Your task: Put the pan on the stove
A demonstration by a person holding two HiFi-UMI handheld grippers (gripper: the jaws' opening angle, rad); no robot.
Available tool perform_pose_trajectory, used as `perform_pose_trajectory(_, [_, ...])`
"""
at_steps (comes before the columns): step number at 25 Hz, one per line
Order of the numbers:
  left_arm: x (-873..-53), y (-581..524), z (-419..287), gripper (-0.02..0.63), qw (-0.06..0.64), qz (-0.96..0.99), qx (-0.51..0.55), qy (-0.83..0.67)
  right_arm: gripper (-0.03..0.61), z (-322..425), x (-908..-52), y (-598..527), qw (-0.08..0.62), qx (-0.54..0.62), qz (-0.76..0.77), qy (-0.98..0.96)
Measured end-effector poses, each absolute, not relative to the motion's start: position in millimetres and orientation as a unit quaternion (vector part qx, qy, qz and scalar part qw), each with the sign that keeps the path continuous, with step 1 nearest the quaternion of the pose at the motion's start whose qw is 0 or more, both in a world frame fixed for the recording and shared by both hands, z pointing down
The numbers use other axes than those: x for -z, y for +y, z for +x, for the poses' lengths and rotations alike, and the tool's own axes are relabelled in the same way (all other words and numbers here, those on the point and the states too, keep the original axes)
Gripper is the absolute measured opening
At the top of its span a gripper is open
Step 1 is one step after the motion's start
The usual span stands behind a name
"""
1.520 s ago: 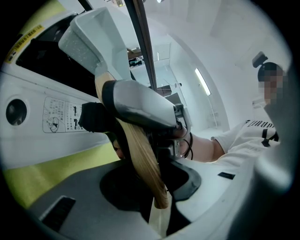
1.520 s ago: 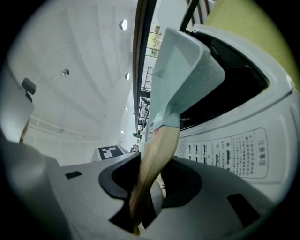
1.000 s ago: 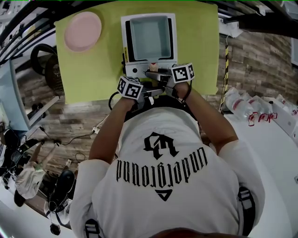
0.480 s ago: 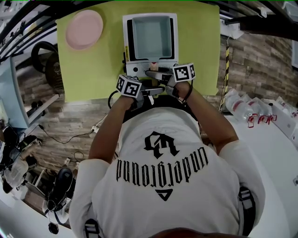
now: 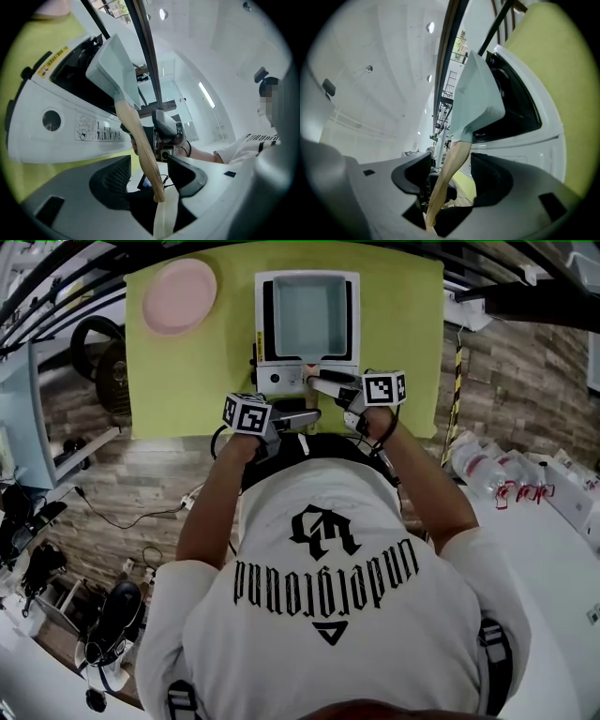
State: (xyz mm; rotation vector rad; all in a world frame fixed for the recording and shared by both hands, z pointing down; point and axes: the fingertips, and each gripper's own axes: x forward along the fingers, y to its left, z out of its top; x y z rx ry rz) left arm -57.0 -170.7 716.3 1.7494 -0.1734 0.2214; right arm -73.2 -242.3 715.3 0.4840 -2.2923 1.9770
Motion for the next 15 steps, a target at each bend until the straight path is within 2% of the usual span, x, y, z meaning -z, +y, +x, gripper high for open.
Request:
perform_pose_trajectory(8, [-695, -181, -88, 0.248, 0.569, 0.795, -0.097, -0.186, 0.266, -25, -688, -237, 0.066, -0.574, 0.21, -0.789])
perform_pose_trajectory(12, [-656, -199, -104, 0.188, 0.515, 0.819, -0.067, -0.243, 0.224, -7, -653, -243, 0.08, -0.502, 0.238, -0.828])
perform_pose_trajectory(15, [-617, -212, -107, 0.104, 0.456, 0.845, -0.051, -0.274, 0.179, -1, -614, -253, 0.081, -0.427, 0.263, -0.861])
